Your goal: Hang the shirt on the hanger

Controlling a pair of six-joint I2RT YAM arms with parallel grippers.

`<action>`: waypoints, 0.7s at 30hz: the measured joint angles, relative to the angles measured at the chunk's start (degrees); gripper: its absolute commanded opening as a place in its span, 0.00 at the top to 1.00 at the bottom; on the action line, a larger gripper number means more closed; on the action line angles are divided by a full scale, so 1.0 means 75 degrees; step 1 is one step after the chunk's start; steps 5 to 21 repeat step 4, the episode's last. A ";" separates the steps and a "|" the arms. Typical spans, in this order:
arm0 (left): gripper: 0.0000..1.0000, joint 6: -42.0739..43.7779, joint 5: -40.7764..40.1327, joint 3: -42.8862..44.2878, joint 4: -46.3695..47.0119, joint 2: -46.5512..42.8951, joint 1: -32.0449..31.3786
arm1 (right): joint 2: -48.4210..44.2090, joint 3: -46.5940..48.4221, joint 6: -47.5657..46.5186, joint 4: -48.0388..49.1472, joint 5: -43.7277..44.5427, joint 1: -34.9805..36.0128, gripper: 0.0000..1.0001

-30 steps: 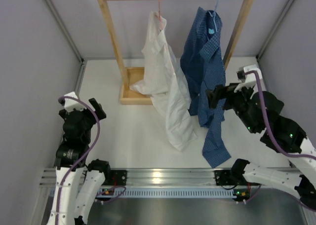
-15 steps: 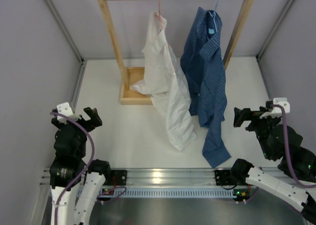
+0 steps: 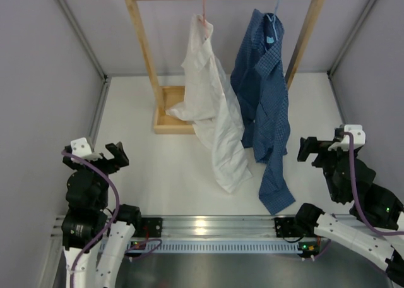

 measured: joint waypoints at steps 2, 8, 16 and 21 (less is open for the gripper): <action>0.02 0.0000 0.0000 0.0000 0.0000 0.0003 0.0000 | 0.0000 0.0000 0.0012 0.0003 0.0023 0.0000 0.00; 0.02 0.0000 -0.0003 0.0000 0.0000 0.0012 -0.0006 | 0.0000 0.0000 0.0067 -0.0006 0.0023 0.0000 0.00; 0.02 0.0000 -0.0003 0.0000 0.0000 0.0012 -0.0006 | 0.0000 0.0000 0.0067 -0.0006 0.0023 0.0000 0.00; 0.02 0.0000 -0.0003 0.0000 0.0000 0.0012 -0.0006 | 0.0000 0.0000 0.0067 -0.0006 0.0023 0.0000 0.00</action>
